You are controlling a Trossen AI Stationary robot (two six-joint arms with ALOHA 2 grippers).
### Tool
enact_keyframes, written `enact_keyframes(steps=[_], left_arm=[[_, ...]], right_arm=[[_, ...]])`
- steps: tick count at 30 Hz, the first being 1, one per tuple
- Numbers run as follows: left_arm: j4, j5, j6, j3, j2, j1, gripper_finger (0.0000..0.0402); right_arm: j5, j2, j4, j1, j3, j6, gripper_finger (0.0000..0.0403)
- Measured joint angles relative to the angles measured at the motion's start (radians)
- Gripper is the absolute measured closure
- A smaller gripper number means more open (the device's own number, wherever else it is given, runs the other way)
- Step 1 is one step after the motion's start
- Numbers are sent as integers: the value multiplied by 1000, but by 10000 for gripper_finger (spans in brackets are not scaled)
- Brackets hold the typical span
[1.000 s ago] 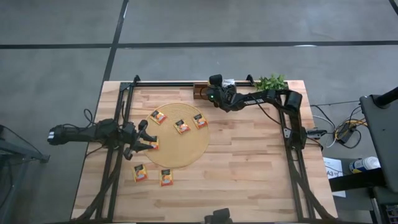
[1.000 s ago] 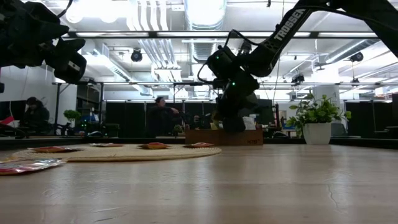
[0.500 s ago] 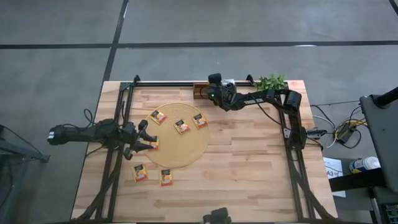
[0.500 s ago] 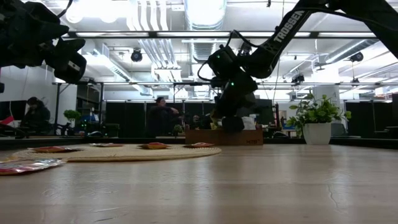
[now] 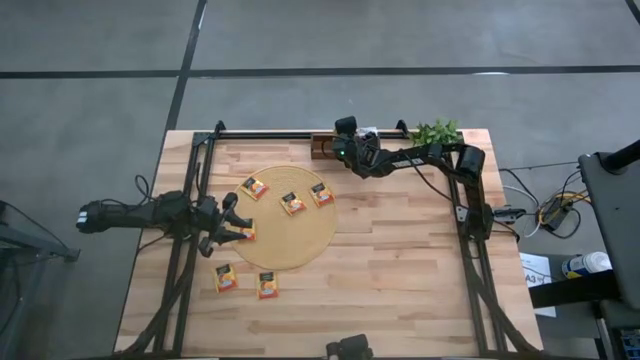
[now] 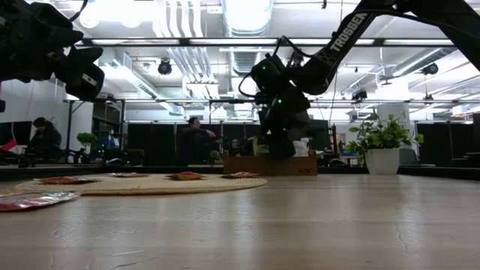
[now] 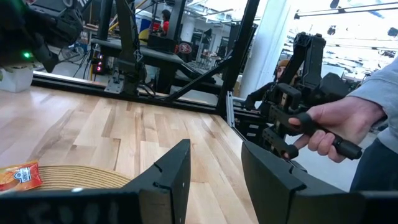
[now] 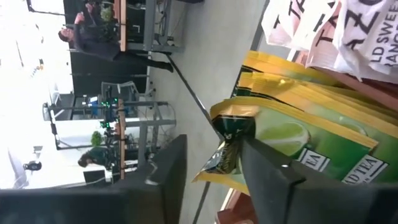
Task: Pick & Place Tea
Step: Put the yellow tea bag into the middle section of the wooden organizer
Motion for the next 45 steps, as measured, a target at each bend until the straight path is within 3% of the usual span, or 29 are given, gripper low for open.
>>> enact_keyframes(steps=[13, 18, 32, 37, 42, 45], left_arm=[[0, 0, 0, 0, 0, 0, 264], [0, 0, 0, 0, 0, 0, 264], [0, 0, 0, 0, 0, 0, 264], [0, 0, 0, 0, 0, 0, 264], [0, 0, 0, 0, 0, 0, 264], [0, 0, 0, 0, 0, 0, 264]], right_arm=[[1, -35, 2, 15, -7, -43, 195], [-56, -47, -1, 27, -24, -60, 193], [-54, -170, -92, 47, -134, -118, 195], [-124, -262, -90, 37, -190, -456, 195], [-326, -326, -91, 10, -191, -1140, 195], [-458, -326, -115, -11, -162, -1447, 195]])
